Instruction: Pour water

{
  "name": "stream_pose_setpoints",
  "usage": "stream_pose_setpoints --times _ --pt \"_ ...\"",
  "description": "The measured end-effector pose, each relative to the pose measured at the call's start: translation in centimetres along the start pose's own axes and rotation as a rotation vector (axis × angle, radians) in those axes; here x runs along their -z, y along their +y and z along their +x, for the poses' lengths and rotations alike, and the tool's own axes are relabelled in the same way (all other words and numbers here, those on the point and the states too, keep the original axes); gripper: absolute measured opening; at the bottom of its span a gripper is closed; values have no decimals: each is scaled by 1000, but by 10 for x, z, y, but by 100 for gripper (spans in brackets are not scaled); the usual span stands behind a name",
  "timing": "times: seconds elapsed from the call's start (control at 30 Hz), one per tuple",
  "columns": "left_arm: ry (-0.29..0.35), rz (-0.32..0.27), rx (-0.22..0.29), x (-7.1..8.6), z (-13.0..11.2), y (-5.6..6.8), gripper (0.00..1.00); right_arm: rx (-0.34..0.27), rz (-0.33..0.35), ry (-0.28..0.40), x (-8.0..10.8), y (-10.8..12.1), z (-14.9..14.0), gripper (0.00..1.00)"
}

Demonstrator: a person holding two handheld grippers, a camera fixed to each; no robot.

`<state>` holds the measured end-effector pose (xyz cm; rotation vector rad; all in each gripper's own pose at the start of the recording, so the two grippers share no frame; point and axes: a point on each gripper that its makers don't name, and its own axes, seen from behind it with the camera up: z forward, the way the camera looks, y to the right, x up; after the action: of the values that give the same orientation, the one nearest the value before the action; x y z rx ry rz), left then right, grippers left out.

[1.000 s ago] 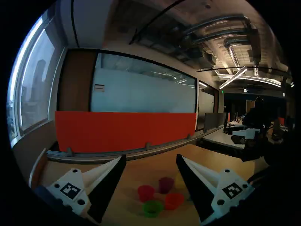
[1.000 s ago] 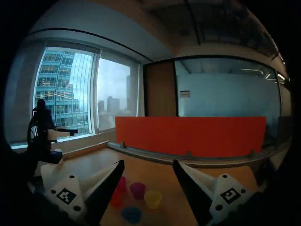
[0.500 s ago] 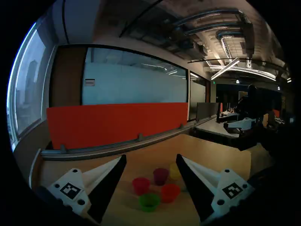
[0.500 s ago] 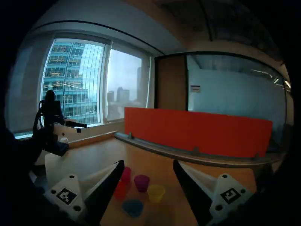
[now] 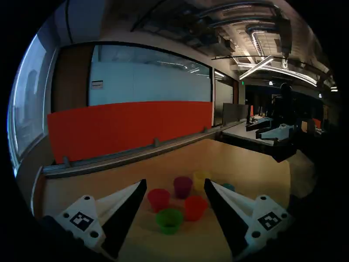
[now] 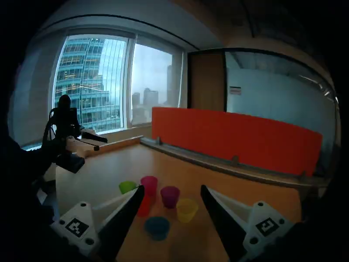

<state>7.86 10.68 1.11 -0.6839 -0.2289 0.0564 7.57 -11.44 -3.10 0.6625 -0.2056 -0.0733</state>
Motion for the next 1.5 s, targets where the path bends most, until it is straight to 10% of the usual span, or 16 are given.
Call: stream_pose_setpoints --times 1.5 --pt "-388 -38 -23 -46 -183 -12 98 62 91 -286 -44 -18 -152 100"
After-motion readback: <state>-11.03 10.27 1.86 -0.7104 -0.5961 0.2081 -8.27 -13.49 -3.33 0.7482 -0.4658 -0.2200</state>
